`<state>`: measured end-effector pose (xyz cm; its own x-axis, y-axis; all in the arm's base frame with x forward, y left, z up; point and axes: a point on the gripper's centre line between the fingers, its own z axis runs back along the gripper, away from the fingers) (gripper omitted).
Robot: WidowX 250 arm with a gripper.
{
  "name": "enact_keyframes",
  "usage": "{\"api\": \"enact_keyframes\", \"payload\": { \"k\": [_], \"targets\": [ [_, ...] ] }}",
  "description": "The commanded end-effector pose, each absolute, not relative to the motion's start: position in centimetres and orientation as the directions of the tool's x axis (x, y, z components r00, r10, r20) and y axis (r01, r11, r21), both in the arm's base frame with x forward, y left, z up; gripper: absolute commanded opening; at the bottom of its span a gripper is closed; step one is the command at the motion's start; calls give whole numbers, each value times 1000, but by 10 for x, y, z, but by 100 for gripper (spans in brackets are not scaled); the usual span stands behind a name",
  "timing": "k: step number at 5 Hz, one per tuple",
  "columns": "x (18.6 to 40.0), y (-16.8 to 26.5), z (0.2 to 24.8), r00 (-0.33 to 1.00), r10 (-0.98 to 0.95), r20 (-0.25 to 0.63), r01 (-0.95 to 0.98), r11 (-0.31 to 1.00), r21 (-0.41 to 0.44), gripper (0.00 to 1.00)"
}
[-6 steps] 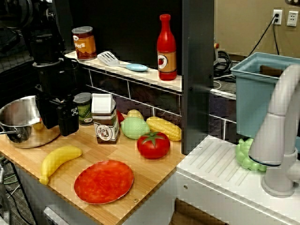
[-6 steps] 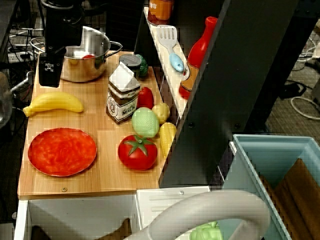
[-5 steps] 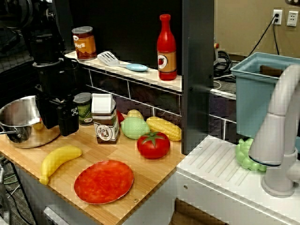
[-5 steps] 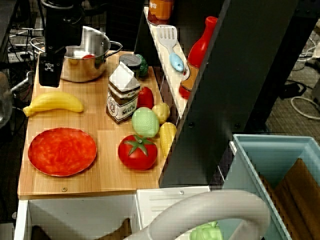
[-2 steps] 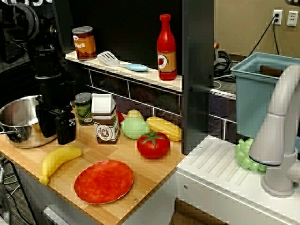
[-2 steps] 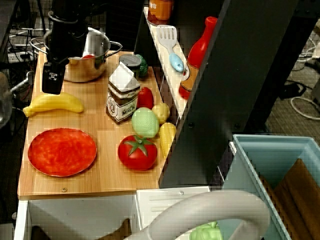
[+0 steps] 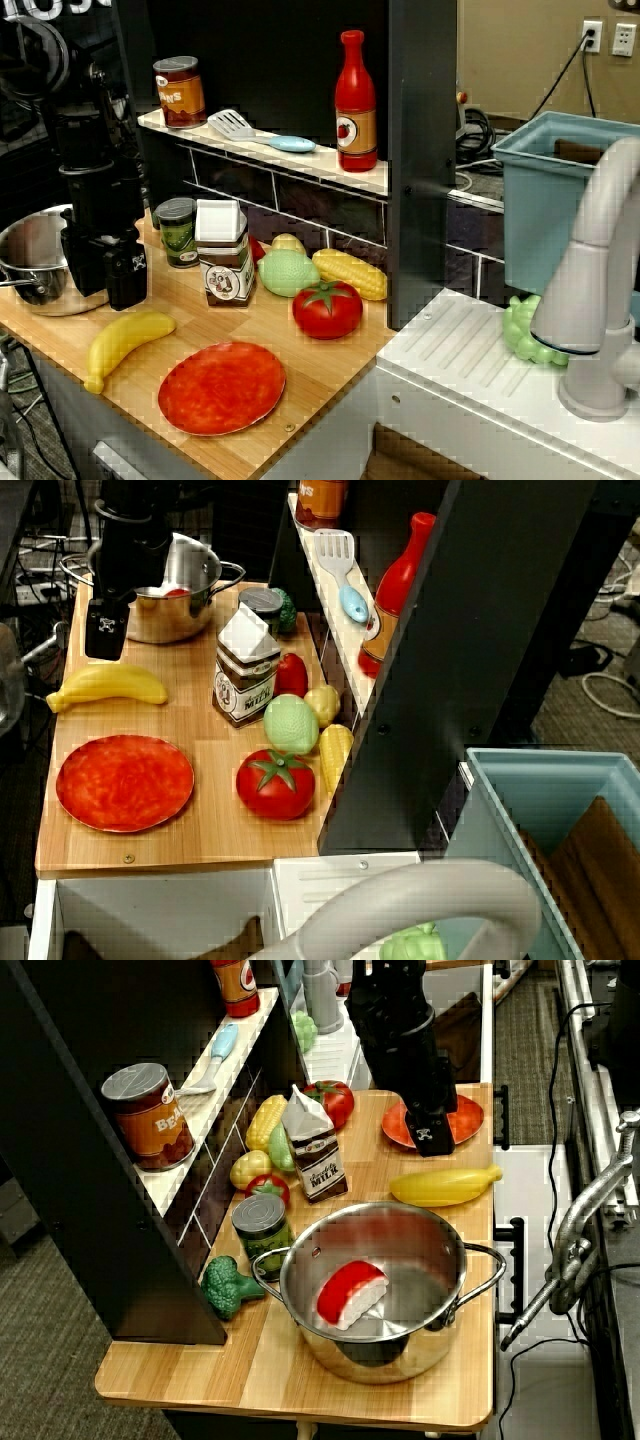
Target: Put banana on plate
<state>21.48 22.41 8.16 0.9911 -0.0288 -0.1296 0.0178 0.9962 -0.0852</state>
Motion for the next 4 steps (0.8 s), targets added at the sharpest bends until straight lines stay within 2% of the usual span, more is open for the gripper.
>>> {"api": "enact_keyframes", "payload": {
  "k": [1, 2, 4],
  "targets": [
    [213, 228, 95, 997, -32, -64, 28, 998, -63, 100],
    [213, 227, 92, 999, -18, -40, 15, 997, -80, 100],
    [222, 220, 72, 999, 4, -33, -5, 999, -43, 100]
  ]
}}
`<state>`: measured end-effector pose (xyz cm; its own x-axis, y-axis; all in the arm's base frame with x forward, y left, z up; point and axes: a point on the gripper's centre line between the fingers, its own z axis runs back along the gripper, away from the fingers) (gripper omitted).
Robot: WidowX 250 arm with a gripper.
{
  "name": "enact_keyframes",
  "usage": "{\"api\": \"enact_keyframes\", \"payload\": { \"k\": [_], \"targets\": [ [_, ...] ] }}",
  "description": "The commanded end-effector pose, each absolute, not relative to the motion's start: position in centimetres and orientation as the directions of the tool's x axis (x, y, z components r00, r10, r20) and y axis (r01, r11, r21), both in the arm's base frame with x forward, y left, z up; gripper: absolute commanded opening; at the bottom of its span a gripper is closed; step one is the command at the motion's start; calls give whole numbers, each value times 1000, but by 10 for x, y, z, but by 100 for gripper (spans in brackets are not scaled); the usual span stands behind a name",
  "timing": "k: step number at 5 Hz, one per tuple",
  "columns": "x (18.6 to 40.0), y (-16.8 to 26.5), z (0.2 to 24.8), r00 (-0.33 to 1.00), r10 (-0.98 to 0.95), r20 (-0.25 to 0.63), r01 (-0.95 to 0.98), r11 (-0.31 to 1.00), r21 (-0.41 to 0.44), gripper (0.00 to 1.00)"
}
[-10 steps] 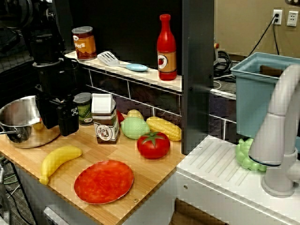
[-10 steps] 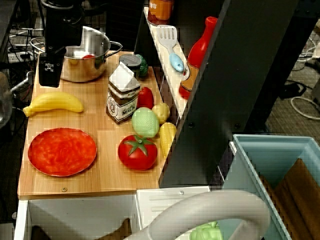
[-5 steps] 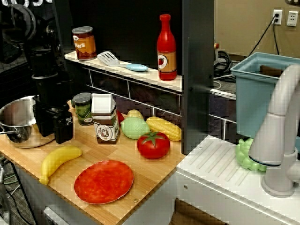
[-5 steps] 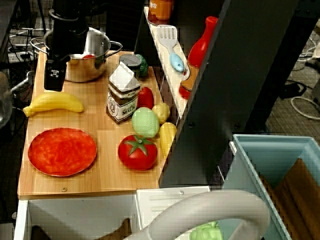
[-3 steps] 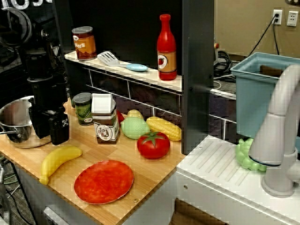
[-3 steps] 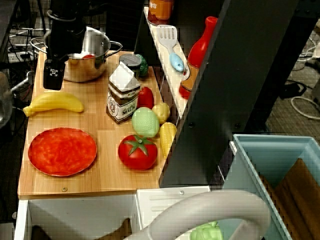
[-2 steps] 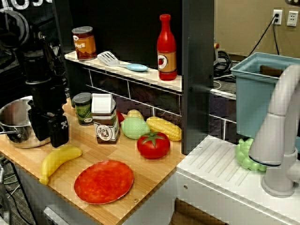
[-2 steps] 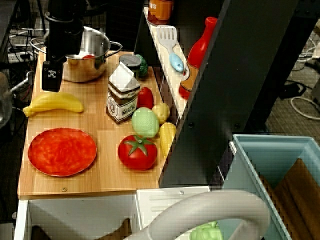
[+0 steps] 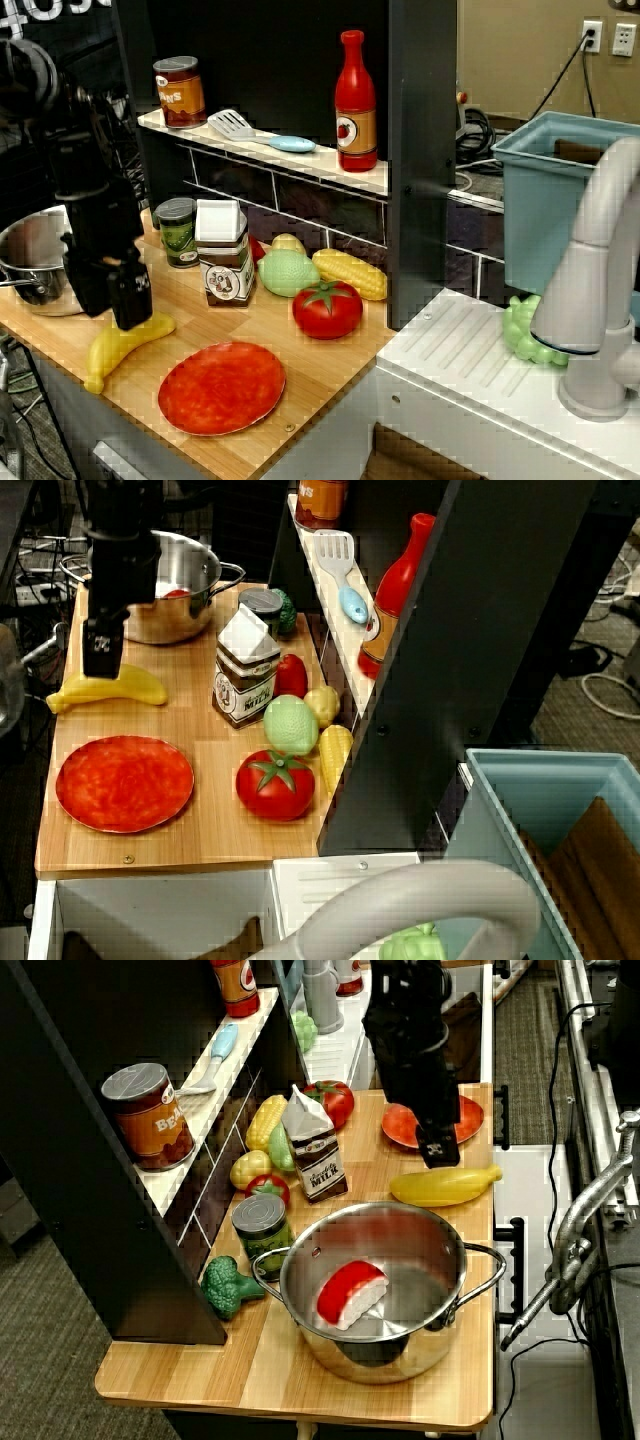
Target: Put banana on plate
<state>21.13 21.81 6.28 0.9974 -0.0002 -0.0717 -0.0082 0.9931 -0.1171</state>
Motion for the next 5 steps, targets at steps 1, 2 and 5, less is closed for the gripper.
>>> {"api": "enact_keyframes", "payload": {
  "k": [1, 2, 5],
  "targets": [
    [229, 221, 63, 999, 2, -39, -2, 1000, -12, 100],
    [232, 223, 48, 998, -8, -69, 10, 999, 35, 100],
    [227, 229, 41, 995, -24, -99, 31, 997, 67, 100]
  ]
}}
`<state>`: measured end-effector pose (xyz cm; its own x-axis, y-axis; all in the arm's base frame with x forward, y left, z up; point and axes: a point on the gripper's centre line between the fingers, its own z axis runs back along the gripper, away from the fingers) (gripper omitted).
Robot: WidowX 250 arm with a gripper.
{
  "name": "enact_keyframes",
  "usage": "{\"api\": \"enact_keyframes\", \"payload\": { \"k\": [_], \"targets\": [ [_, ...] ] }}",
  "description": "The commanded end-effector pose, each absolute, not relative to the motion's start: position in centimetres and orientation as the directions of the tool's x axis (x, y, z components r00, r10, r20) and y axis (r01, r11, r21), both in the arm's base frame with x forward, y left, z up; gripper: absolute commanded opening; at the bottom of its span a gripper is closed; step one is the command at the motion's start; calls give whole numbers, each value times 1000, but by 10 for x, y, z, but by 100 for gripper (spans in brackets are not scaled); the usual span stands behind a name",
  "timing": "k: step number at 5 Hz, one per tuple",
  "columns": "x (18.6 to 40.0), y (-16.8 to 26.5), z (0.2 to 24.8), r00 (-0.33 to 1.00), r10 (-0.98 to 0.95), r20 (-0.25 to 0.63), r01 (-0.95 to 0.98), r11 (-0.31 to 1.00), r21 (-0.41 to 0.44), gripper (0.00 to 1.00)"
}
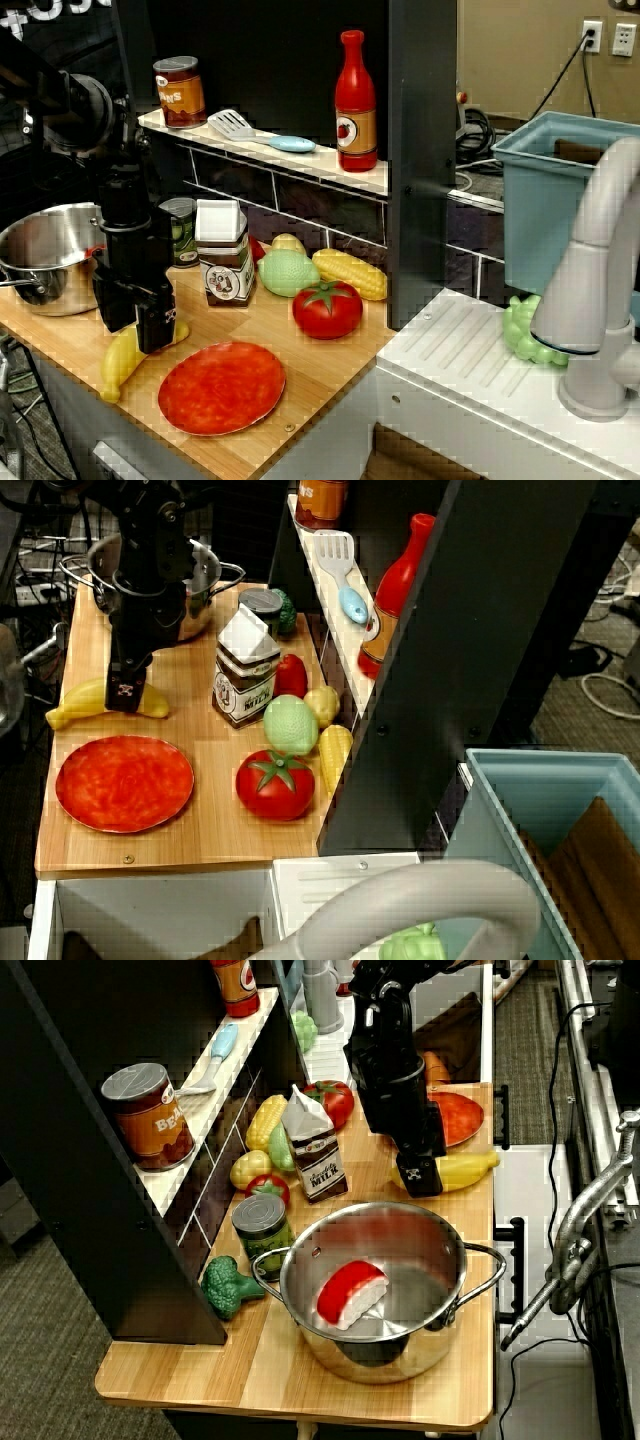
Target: Put banana on plate
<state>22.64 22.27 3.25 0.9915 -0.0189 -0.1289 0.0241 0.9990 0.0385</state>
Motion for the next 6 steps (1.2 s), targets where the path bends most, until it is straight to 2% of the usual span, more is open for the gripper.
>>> {"api": "enact_keyframes", "payload": {
  "k": [1, 2, 3, 4, 6],
  "targets": [
    [224, 231, 38, 995, -27, -97, 34, 996, 78, 100],
    [218, 231, 37, 997, -7, -75, 12, 998, 60, 85],
    [215, 232, 38, 998, 2, -65, 2, 998, 63, 0],
    [215, 231, 41, 998, 7, -70, -3, 998, 58, 0],
    [213, 226, 85, 996, 0, -93, -2, 1000, -21, 0]
  ]
}}
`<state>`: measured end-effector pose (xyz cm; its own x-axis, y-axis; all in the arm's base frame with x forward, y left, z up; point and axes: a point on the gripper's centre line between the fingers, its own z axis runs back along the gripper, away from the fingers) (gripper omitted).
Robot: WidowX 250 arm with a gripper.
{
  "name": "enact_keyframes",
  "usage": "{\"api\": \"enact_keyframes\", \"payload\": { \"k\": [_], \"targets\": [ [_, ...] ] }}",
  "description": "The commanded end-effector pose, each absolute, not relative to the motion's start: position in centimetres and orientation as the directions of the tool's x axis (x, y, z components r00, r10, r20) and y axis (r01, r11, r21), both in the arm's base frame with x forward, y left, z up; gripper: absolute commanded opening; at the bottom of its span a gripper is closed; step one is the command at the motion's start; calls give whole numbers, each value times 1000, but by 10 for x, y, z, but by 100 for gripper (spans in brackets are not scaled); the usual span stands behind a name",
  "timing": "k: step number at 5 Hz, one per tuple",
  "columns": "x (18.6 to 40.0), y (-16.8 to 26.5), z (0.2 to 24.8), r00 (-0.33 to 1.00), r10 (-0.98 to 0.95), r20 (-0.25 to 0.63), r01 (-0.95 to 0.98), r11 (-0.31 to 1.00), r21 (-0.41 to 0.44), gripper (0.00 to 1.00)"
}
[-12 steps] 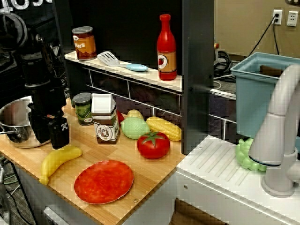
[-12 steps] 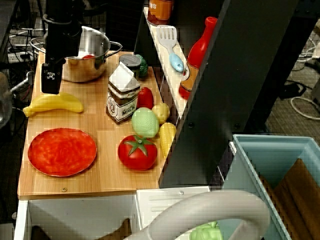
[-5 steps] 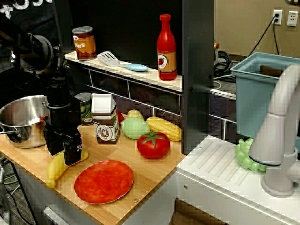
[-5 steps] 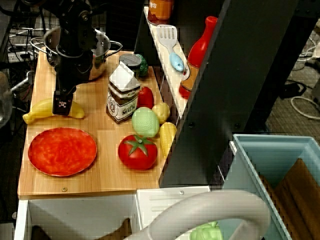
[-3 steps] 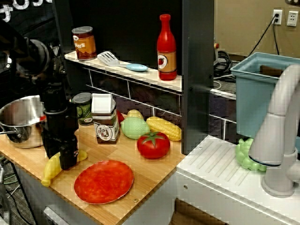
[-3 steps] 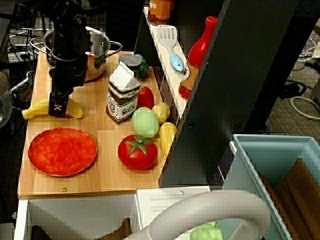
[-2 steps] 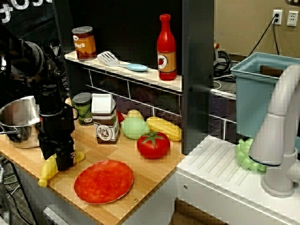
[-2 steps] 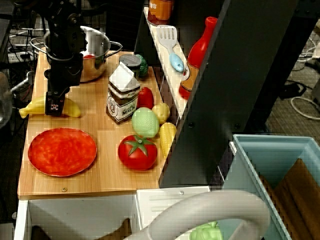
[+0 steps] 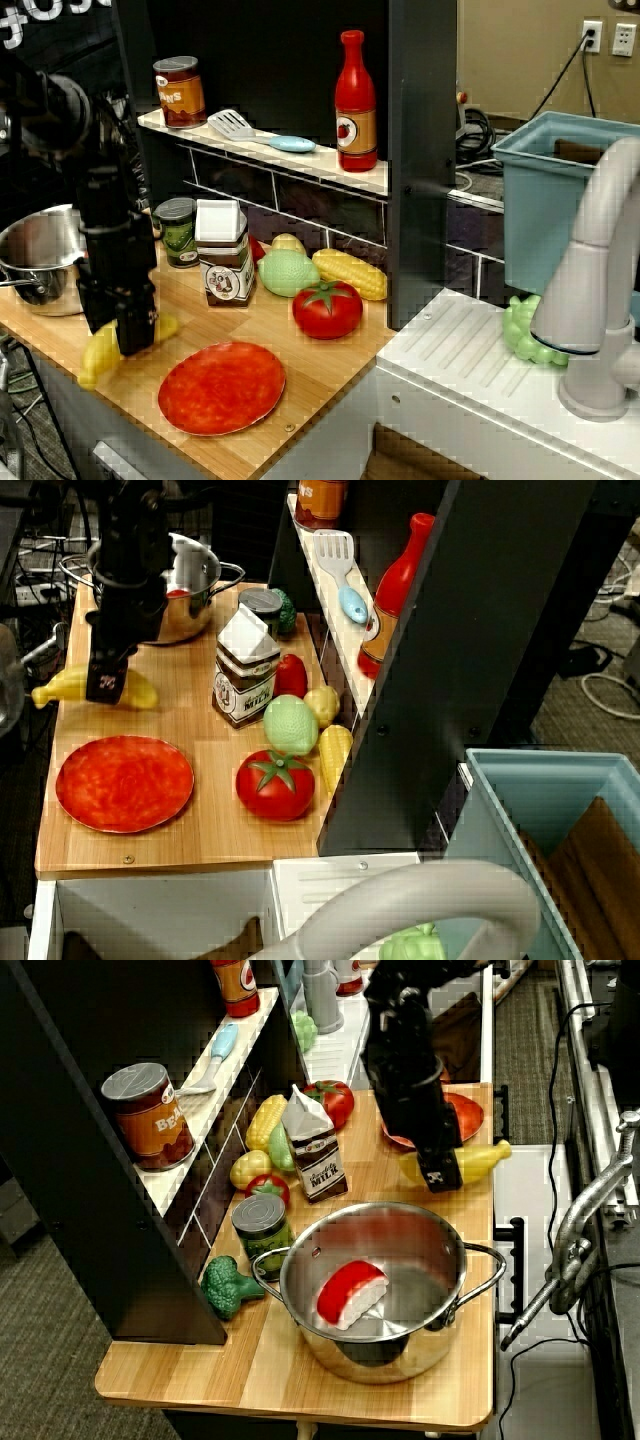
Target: Put banana on plate
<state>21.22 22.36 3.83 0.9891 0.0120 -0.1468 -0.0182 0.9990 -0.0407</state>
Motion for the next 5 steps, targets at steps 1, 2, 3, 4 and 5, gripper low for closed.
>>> {"api": "enact_keyframes", "payload": {
  "k": [1, 2, 3, 4, 5],
  "targets": [
    [209, 221, 107, 996, -15, -87, 10, 998, -62, 0],
    [204, 217, 107, 995, -31, -98, 24, 997, -76, 0],
    [189, 205, 95, 993, -64, -95, 57, 996, -69, 0],
    [168, 185, 85, 987, -122, -103, 116, 991, -66, 0],
    [158, 167, 85, 983, -155, -102, 149, 987, -68, 0]
  ]
}}
